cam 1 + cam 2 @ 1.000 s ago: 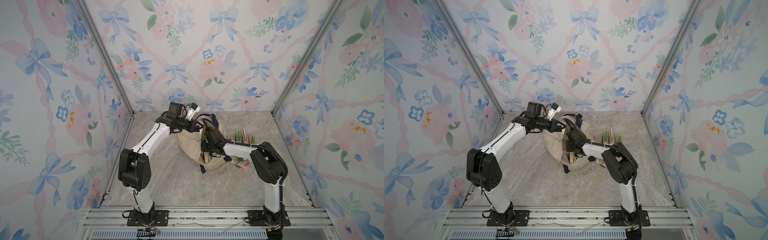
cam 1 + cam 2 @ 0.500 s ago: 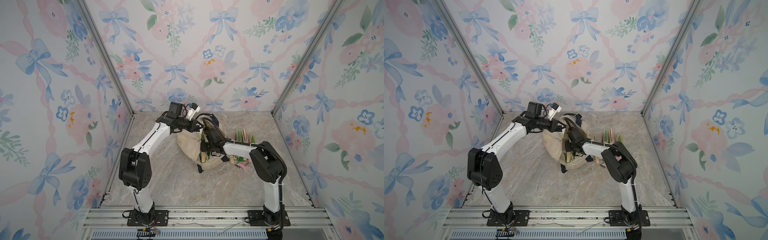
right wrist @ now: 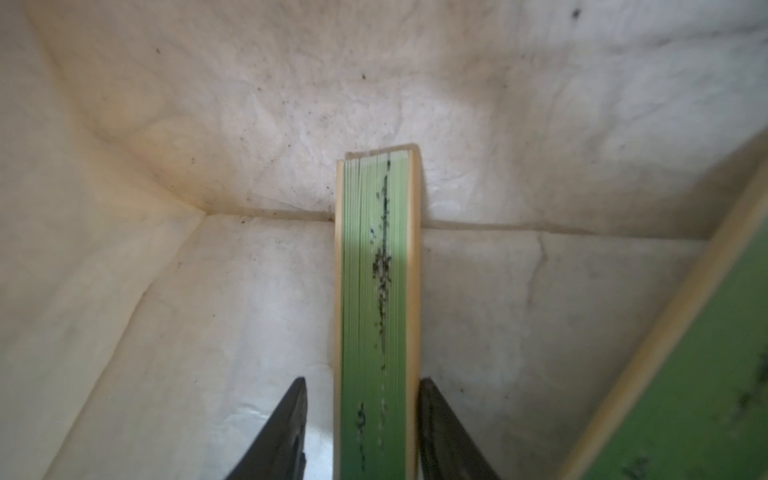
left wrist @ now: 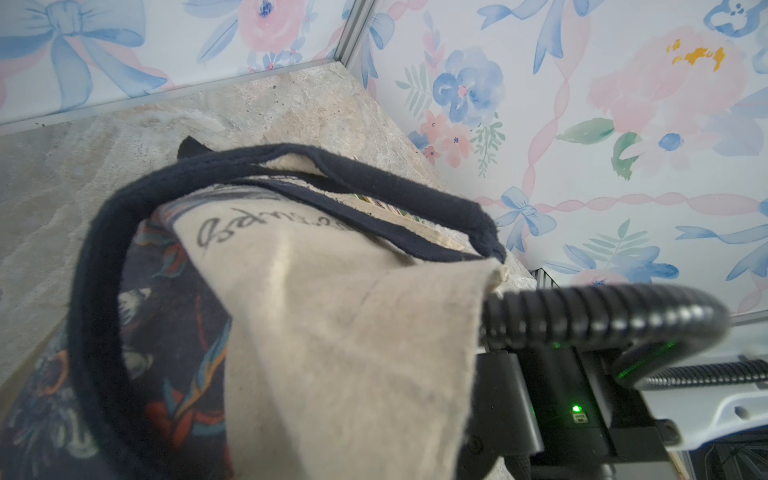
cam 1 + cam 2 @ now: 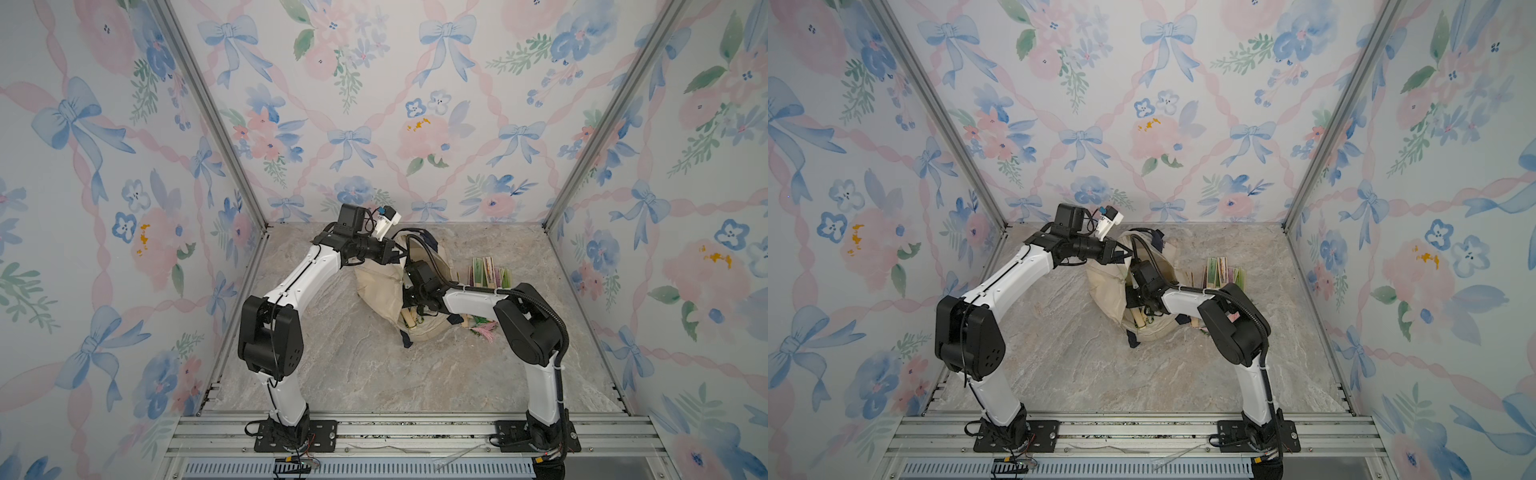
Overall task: Take out the folding fans from the tote bags
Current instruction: Pick up the folding fan from the canvas bag.
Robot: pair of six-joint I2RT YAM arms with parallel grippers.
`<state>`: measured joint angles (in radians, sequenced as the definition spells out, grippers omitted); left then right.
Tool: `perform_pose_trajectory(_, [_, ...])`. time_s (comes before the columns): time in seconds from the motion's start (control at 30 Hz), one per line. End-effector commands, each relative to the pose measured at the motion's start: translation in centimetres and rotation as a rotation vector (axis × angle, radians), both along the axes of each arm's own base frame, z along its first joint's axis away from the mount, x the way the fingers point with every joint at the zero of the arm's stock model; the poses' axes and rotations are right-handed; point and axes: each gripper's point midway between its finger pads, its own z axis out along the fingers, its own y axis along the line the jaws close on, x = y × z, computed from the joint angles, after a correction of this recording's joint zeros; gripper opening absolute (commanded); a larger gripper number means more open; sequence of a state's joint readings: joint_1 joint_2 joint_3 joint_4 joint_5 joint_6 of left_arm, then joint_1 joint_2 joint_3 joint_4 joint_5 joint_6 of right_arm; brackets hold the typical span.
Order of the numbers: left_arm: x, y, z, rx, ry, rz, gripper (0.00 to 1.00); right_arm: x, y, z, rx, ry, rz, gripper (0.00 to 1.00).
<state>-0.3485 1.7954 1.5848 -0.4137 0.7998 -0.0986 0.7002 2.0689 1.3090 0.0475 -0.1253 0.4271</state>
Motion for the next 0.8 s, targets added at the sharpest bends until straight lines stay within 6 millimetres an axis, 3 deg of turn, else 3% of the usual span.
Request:
perform_pose_trajectory(0.0, [-0.6, -1.3, 1.6, -0.045, -0.040, -0.062, 0.00, -0.6, 0.4, -1.6, 0.006, 0.043, 0.028, 0.44])
perform_pose_trajectory(0.47, [-0.7, -1.3, 1.6, -0.048, -0.044, -0.069, 0.00, -2.1, -3.2, -3.7, -0.393, -0.073, -0.008, 0.47])
perform_pose_trajectory(0.77, [-0.7, -1.3, 1.6, -0.049, -0.040, -0.070, 0.00, -2.0, -2.6, -1.1, -0.282, -0.152, -0.014, 0.21])
